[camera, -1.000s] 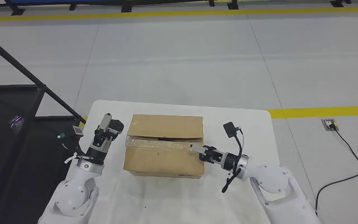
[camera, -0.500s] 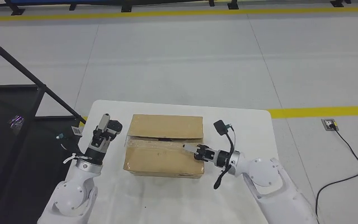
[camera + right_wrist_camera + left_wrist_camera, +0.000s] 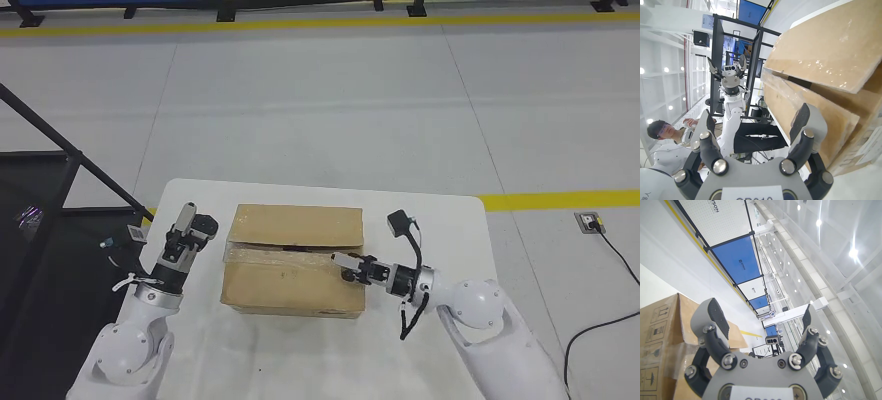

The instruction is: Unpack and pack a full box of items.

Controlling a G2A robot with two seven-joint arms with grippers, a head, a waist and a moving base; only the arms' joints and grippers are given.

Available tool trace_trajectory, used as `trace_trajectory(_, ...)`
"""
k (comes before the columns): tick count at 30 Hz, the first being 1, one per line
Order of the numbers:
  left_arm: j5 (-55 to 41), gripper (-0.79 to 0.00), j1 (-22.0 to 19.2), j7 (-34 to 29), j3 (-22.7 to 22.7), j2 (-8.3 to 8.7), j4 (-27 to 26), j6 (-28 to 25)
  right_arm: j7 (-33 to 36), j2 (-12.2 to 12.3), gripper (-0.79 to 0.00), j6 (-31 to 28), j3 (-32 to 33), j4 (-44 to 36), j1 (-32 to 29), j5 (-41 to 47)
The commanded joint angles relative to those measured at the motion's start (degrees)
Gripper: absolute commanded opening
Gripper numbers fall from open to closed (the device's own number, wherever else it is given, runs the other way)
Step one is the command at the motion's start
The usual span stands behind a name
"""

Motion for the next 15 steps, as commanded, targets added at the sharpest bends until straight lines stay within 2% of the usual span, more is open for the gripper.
trace_trajectory(1, 0.1, 0.0, -0.1, -0.2, 0.1, -0.07, 0.0, 0.1, -0.8, 0.0, 0.0, 1.2, -0.3, 0.8, 0.3, -0.7)
trace_trajectory(11, 0.6, 0.0, 0.0, -0.4, -0.1, -0.39, 0.2, -0.1, -1.2, 0.0, 0.0, 4.4, -2.2, 1.0, 1.6, -3.7)
trace_trajectory(12, 0.5, 0.0, 0.1, -0.4, -0.2, -0.41, 0.2, -0.1, -1.4, 0.0, -0.163, 4.9, -2.3, 0.8, 1.5, -4.2)
trace_trajectory(13, 0.5, 0.0, 0.2, -0.5, -0.3, -0.43, 0.2, -0.2, -1.5, 0.1, -0.409, 5.4, -2.3, 0.6, 1.5, -4.8)
trace_trajectory(15, 0.4, 0.0, 0.4, -0.6, -0.6, -0.46, 0.2, -0.4, -1.8, 0.1, -0.508, 6.5, -2.6, 0.0, 1.5, -6.0)
